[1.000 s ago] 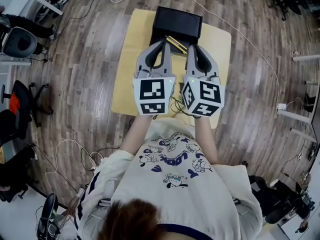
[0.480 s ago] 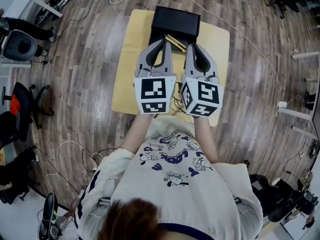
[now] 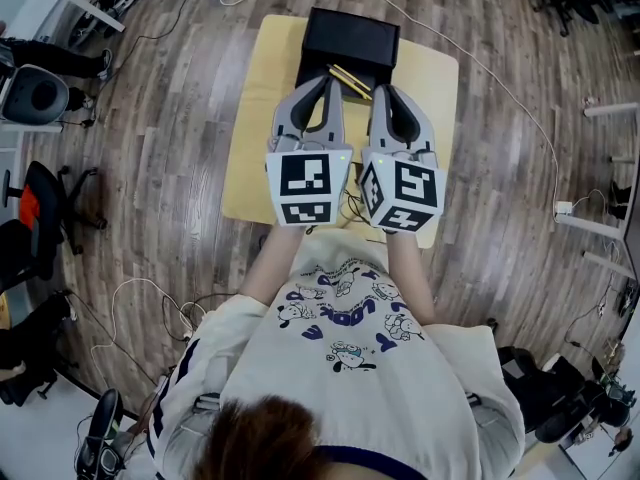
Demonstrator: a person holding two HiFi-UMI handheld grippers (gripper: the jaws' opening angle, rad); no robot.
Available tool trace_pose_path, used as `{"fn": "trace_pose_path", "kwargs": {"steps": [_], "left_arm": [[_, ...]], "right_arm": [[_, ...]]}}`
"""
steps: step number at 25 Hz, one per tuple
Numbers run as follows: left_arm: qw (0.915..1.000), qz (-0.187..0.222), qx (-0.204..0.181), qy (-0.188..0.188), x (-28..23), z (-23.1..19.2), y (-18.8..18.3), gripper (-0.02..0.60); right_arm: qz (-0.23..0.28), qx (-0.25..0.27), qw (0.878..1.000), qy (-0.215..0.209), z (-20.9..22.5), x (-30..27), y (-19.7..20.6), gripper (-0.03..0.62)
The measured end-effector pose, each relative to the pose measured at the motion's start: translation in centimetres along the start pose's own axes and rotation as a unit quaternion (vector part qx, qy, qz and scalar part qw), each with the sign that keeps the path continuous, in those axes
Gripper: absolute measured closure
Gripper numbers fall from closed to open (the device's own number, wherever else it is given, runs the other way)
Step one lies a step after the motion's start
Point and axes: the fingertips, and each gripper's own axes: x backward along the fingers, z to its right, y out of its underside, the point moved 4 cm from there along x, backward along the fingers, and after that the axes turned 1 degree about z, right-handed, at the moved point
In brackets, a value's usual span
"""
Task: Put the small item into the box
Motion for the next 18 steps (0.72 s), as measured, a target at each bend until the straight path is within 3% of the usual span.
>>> {"fn": "trace_pose_path", "kwargs": {"steps": [18], "left_arm": [[1.0,0.001,0.001,0.001,0.5,0.51,0.06,0.561]], "right_arm": [[-0.001,0.003,1.0,-0.002,0.11,0.58,0.24,0.556]]}}
